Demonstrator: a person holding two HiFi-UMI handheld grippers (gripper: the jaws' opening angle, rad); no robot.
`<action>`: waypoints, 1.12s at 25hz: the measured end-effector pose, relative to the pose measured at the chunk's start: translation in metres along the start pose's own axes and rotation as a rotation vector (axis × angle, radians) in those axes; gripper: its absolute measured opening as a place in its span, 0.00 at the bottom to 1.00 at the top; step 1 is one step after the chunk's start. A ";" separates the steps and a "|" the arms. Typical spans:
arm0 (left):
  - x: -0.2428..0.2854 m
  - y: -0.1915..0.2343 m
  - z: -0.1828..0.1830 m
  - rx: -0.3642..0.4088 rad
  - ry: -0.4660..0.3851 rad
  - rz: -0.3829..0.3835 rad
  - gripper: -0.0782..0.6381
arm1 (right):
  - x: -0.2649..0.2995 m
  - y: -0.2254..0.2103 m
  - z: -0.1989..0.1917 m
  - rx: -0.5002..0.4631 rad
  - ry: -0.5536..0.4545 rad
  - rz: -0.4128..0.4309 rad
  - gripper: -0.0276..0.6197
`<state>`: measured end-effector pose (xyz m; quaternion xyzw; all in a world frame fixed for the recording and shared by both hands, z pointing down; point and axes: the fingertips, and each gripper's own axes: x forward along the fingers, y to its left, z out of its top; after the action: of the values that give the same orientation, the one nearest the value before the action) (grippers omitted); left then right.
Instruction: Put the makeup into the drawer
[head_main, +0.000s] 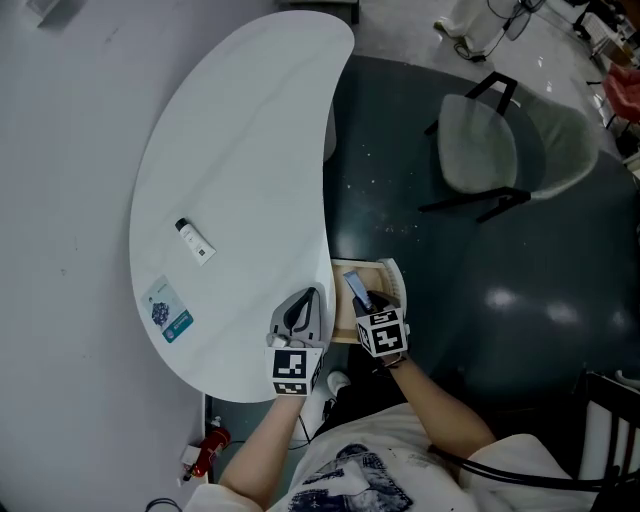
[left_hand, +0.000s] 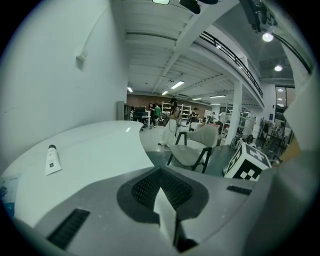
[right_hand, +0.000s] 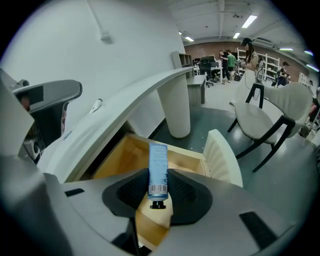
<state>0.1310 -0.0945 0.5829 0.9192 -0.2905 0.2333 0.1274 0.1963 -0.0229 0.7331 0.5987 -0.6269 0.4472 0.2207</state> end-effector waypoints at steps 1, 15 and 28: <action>0.003 0.002 -0.001 0.002 0.005 0.000 0.16 | 0.006 0.000 0.001 -0.001 0.003 0.002 0.25; 0.022 0.019 -0.007 -0.021 0.040 0.026 0.16 | 0.060 0.000 -0.009 0.060 0.090 0.035 0.25; 0.031 0.030 -0.012 -0.044 0.066 0.051 0.16 | 0.101 -0.010 -0.025 0.094 0.178 0.024 0.25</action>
<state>0.1312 -0.1292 0.6116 0.9003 -0.3143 0.2605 0.1510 0.1811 -0.0566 0.8304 0.5588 -0.5902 0.5301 0.2418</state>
